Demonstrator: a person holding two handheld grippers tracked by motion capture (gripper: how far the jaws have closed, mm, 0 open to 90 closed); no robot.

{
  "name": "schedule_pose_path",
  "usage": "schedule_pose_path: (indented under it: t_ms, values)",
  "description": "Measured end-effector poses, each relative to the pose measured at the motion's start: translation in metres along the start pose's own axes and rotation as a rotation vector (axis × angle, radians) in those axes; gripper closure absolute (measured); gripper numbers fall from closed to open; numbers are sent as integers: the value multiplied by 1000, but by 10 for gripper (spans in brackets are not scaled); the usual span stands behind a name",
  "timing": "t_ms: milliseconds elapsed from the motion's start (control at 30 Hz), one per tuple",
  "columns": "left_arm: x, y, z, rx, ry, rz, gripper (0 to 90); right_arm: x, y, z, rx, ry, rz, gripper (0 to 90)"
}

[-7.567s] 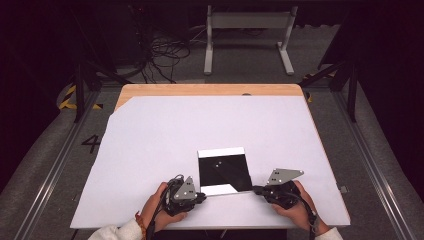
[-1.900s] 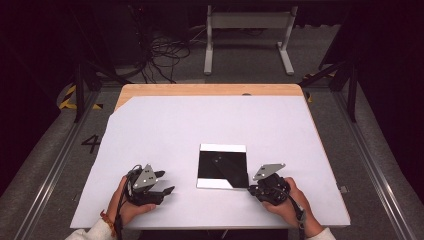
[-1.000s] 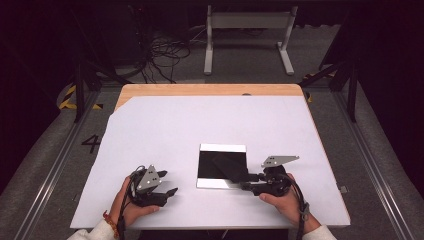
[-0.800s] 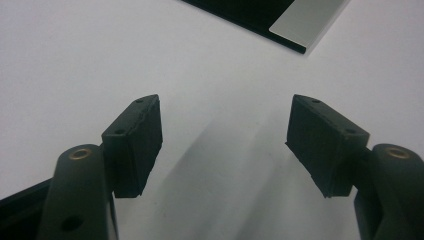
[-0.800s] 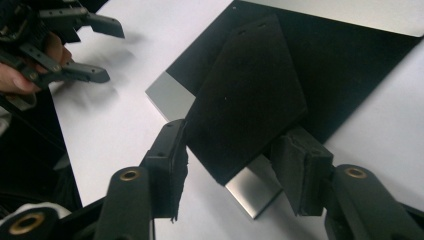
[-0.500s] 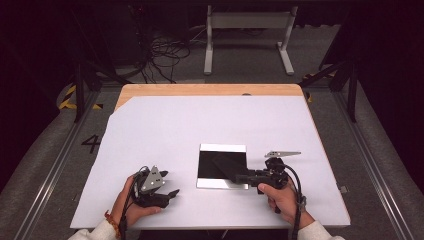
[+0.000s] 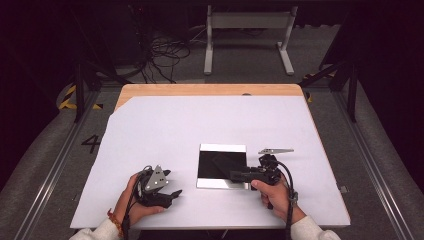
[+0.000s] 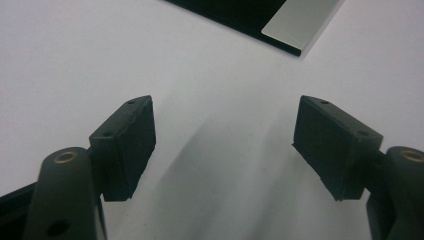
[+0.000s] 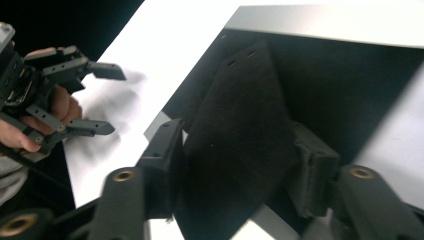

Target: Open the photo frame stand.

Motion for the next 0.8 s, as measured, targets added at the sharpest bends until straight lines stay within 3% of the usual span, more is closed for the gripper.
schedule_pose_path:
  t_ms: [433,800]
  values:
    - [-7,3,8,-2,4,-28,251,-5,2,0,-10,29,15,500]
    - [-11,-1,21,101,61,-116,222,0,-3,3,49,33,5,527]
Point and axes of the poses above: each handheld gripper's, and its own axes: x roughly backward along the jaws, z roughly out of its top, y roughly to its right, the point moved 5 cm from there along -x, roughly forward along the jaws, and after that the axes turned 12 degrees about x, right-handed, at the moved point
